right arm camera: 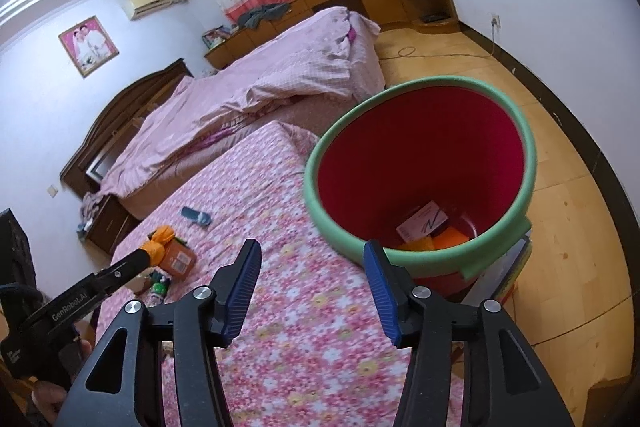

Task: Collect trash
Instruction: 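Move both open grippers back to the bed toward the crumpled plastic bag, then close the left gripper on the foil ball while the right grasps the orange mesh bundle, then carry the foil ball and orange mesh bundle over the red bucket and open both grippers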

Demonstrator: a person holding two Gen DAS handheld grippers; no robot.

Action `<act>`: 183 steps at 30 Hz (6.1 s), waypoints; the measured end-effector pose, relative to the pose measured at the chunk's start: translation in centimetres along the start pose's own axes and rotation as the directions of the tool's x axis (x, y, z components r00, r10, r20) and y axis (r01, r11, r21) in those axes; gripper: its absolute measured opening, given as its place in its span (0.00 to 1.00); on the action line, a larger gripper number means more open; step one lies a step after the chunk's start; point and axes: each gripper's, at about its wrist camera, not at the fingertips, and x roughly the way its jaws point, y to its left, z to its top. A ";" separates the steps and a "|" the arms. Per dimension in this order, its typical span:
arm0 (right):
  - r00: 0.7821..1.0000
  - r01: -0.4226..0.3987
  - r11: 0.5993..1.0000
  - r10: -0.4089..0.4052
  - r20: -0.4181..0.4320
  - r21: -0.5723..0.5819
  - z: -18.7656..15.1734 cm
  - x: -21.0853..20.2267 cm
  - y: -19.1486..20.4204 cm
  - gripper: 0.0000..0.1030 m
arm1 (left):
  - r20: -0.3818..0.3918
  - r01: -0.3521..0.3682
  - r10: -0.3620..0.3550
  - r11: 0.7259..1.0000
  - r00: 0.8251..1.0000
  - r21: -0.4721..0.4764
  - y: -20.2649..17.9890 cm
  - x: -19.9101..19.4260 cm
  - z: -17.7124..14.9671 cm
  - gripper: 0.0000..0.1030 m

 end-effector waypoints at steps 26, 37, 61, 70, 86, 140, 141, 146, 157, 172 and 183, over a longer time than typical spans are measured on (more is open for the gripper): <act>0.992 0.051 0.997 -0.058 -0.109 -0.065 -1.5 5.1 5.0 0.65 | -0.032 -0.227 0.225 0.966 0.974 -0.122 15.0 2.3 1.6 0.54; 0.991 0.041 0.992 -0.055 -0.120 -0.118 -1.3 6.5 7.9 0.65 | -0.032 -0.187 0.185 0.964 0.982 -0.187 18.2 5.0 1.1 0.54; 0.984 -0.076 0.938 0.016 -0.177 -0.339 -2.8 12.7 20.2 0.65 | 0.094 -0.133 0.169 0.944 0.981 -0.303 22.4 0.9 0.6 0.38; 0.987 -0.062 0.929 0.004 -0.160 -0.364 -3.4 14.9 21.4 0.60 | 0.105 -0.126 0.169 0.936 0.980 -0.329 23.0 0.5 0.5 0.38; 0.993 -0.077 0.941 0.043 -0.110 -0.329 -2.4 12.3 19.7 0.41 | 0.110 -0.123 0.168 0.935 0.980 -0.334 23.0 0.6 0.4 0.38; 0.993 0.071 0.996 -0.076 0.085 0.050 3.6 -0.8 -6.3 0.41 | -0.005 0.141 -0.142 0.979 0.990 0.150 -7.1 3.3 2.2 0.38; 0.993 0.073 0.996 -0.077 0.087 0.056 3.7 -0.8 -6.7 0.41 | -0.015 0.141 -0.141 0.975 0.990 0.170 -8.1 4.0 2.4 0.38; 0.993 0.072 0.993 -0.079 0.084 0.090 4.1 -0.6 -8.8 0.41 | -0.057 0.165 -0.156 0.959 0.986 0.231 -11.4 6.9 2.3 0.38; 0.995 0.065 0.993 -0.073 0.071 0.100 4.6 0.5 -10.6 0.42 | -0.152 0.205 -0.168 0.938 0.974 0.278 -14.4 12.3 1.0 0.39; 0.997 0.065 0.990 -0.071 0.041 0.128 4.7 1.8 -11.2 0.45 | -0.137 0.204 -0.169 0.932 0.976 0.301 -14.9 12.0 1.1 0.55; 0.996 0.077 0.987 -0.081 0.023 0.140 4.7 1.9 -11.1 0.57 | -0.127 0.200 -0.171 0.940 0.977 0.276 -14.2 10.8 0.9 0.56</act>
